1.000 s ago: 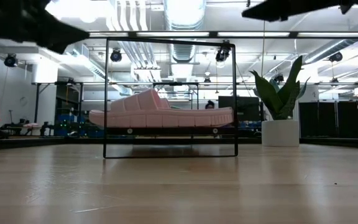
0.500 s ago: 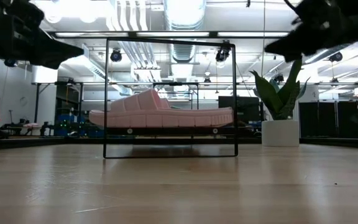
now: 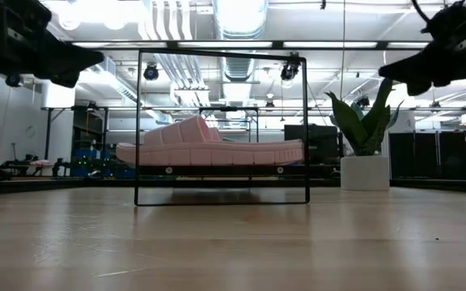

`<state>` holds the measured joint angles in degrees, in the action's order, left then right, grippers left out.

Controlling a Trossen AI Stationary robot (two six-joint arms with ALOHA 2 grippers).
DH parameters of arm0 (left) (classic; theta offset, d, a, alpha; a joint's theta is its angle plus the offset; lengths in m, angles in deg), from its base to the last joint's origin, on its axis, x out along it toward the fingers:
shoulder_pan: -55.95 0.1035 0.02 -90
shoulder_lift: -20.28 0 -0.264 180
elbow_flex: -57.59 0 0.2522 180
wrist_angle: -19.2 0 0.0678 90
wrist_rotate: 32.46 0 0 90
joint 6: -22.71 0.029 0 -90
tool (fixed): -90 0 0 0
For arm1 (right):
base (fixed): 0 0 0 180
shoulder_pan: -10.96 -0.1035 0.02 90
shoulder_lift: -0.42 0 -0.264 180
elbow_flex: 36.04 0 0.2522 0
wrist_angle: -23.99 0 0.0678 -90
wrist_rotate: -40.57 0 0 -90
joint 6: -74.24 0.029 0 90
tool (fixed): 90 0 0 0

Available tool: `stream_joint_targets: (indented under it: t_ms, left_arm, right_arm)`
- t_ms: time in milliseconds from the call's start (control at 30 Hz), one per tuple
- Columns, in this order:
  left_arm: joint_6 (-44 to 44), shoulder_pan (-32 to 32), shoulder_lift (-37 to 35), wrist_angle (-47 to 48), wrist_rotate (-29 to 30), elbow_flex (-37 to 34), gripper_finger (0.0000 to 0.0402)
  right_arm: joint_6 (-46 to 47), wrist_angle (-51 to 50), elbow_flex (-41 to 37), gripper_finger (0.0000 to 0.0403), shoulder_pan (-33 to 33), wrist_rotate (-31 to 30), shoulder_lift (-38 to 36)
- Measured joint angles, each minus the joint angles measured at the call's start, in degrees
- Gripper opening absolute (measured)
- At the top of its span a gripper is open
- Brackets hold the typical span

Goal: Pick and place slides into the shelf
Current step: Return to Home Position

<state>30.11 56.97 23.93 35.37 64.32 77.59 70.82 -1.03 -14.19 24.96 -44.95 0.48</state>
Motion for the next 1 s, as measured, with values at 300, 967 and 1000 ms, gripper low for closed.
stream_joint_targets:
  t_ms: [300,967,1000]
  left_arm:
    - [-5.31,-0.02,-1.31,1.09,-4.72,-0.16,0.0000]
    - [-8.57,-0.02,-1.14,-3.35,-6.84,-5.60,0.0000]
    - [-8.57,-0.02,-0.99,-3.32,-6.84,-5.60,0.0000]
  right_arm:
    - [0.53,9.08,-6.48,0.0009,-0.13,-0.66,0.01]
    - [0.43,12.60,-7.58,0.0008,-0.98,0.43,3.46]
    - [0.40,12.60,-7.58,0.0008,-0.98,0.43,3.46]
